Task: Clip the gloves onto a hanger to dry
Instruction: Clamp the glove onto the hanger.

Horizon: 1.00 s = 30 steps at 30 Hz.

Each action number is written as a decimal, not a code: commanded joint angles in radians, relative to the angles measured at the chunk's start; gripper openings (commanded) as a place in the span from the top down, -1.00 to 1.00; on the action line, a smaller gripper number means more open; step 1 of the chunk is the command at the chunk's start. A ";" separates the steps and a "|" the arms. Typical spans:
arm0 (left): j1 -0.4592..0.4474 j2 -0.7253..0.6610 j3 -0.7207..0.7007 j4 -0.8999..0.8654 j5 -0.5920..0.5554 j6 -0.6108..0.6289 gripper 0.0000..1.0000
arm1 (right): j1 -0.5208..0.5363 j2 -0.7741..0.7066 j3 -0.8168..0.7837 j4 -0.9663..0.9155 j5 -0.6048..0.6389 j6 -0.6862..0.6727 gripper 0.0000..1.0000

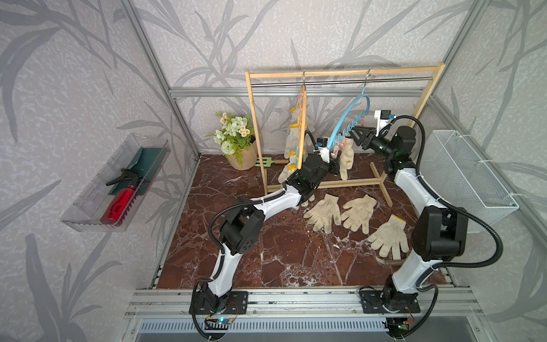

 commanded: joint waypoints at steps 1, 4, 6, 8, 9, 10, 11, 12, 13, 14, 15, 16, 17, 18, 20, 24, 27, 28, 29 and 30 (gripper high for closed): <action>-0.001 -0.015 -0.013 0.013 -0.003 0.011 0.95 | -0.002 -0.002 0.006 0.024 0.000 -0.005 -0.04; -0.001 -0.043 -0.041 0.004 -0.003 0.019 0.49 | -0.001 0.001 0.006 0.031 -0.002 0.002 -0.03; -0.001 -0.074 -0.069 -0.007 0.000 0.034 0.21 | -0.001 0.004 0.006 0.035 -0.003 0.007 -0.01; 0.002 -0.110 -0.100 -0.027 -0.006 0.048 0.12 | -0.001 0.003 0.004 0.035 0.000 0.004 0.00; 0.001 -0.126 -0.115 -0.038 -0.007 0.054 0.08 | -0.001 0.002 0.004 0.033 0.002 0.002 0.00; 0.002 -0.144 -0.133 -0.045 -0.002 0.065 0.06 | -0.001 0.002 0.004 0.033 0.004 0.000 0.00; 0.002 -0.163 -0.153 -0.049 0.001 0.072 0.05 | -0.001 0.001 0.004 0.033 0.006 -0.001 0.00; 0.003 -0.180 -0.171 -0.054 0.001 0.076 0.05 | -0.001 0.000 0.004 0.030 0.007 -0.002 0.00; 0.003 -0.197 -0.192 -0.055 0.002 0.078 0.04 | -0.001 0.000 0.004 0.032 0.008 -0.003 0.00; 0.002 -0.215 -0.210 -0.060 0.004 0.081 0.04 | -0.001 -0.001 0.003 0.032 0.009 -0.003 0.00; 0.003 -0.233 -0.223 -0.064 0.004 0.085 0.04 | -0.001 -0.001 0.003 0.031 0.010 -0.003 0.01; 0.003 -0.252 -0.240 -0.068 0.006 0.088 0.04 | -0.001 -0.003 0.003 0.030 0.011 -0.004 0.01; 0.003 -0.270 -0.254 -0.078 0.005 0.091 0.04 | -0.001 -0.004 0.001 0.030 0.012 -0.006 0.01; 0.003 -0.287 -0.263 -0.092 0.008 0.095 0.04 | -0.001 -0.007 0.000 0.026 0.013 -0.010 0.01; 0.002 -0.331 -0.289 -0.123 0.009 0.101 0.03 | -0.001 -0.012 -0.002 0.015 0.017 -0.022 0.01; 0.002 -0.415 -0.329 -0.145 0.009 0.110 0.01 | -0.001 -0.020 -0.013 0.012 0.021 -0.030 0.01; 0.000 -0.464 -0.325 -0.186 0.029 0.126 -0.01 | 0.001 -0.023 -0.015 0.010 0.024 -0.033 0.01; 0.000 -0.480 -0.321 -0.201 0.033 0.130 -0.02 | 0.003 -0.025 -0.016 0.009 0.027 -0.035 0.01; -0.002 -0.495 -0.319 -0.210 0.040 0.134 -0.02 | 0.005 -0.028 -0.017 0.007 0.030 -0.037 0.01; -0.004 -0.503 -0.318 -0.216 0.045 0.136 -0.03 | 0.006 -0.031 -0.018 0.006 0.033 -0.040 0.01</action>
